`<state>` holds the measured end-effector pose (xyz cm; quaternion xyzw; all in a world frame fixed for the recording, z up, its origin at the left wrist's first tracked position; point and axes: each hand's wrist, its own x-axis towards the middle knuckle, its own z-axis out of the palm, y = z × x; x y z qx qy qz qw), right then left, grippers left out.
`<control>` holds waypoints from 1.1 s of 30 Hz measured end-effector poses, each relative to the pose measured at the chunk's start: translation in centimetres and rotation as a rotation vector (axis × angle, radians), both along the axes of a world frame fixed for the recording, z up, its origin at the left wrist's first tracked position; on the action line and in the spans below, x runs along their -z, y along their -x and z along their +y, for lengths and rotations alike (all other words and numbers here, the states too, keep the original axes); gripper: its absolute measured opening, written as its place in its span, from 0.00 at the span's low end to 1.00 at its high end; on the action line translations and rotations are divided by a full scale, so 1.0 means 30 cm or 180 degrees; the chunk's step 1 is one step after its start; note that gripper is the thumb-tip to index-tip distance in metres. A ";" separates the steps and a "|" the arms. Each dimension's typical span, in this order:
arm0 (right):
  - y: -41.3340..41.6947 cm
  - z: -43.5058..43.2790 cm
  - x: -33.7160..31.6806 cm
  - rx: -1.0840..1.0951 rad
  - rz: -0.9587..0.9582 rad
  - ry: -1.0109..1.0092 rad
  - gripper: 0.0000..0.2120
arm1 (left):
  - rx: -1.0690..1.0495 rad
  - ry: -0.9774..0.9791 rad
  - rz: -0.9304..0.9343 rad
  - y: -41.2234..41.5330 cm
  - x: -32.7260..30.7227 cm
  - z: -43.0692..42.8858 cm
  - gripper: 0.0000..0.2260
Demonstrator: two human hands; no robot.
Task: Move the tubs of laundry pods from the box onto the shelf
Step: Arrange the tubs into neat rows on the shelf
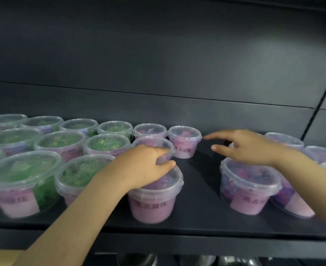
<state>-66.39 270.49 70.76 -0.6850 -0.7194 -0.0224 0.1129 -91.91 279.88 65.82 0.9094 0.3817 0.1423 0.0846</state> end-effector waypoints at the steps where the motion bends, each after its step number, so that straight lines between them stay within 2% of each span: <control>1: 0.009 -0.069 0.017 -0.0002 -0.0017 -0.0183 0.17 | 0.0080 -0.0001 -0.0082 -0.003 0.000 -0.001 0.19; 4: 0.034 -0.238 0.073 0.0025 0.0078 -0.0578 0.14 | 0.0272 -0.0115 -0.0640 0.002 -0.002 -0.021 0.17; 8: 0.037 -0.325 0.130 0.0307 0.0353 -0.0498 0.16 | 0.0606 -0.0726 -0.1224 0.060 0.000 -0.086 0.17; 11: 0.061 -0.334 0.147 0.0427 0.0557 -0.0525 0.16 | 0.0716 -0.0895 -0.1084 0.111 0.024 -0.152 0.18; 16: 0.135 -0.354 0.152 0.0466 0.0837 -0.0430 0.15 | 0.0767 -0.1139 -0.0341 0.135 0.093 -0.187 0.21; 24: 0.295 -0.361 0.175 0.0073 0.1176 -0.0466 0.17 | 0.0766 -0.1074 -0.0549 0.143 0.095 -0.192 0.19; 33: 0.308 -0.361 0.156 0.0131 0.1367 -0.0198 0.19 | 0.0691 -0.0982 -0.0536 0.139 0.090 -0.195 0.17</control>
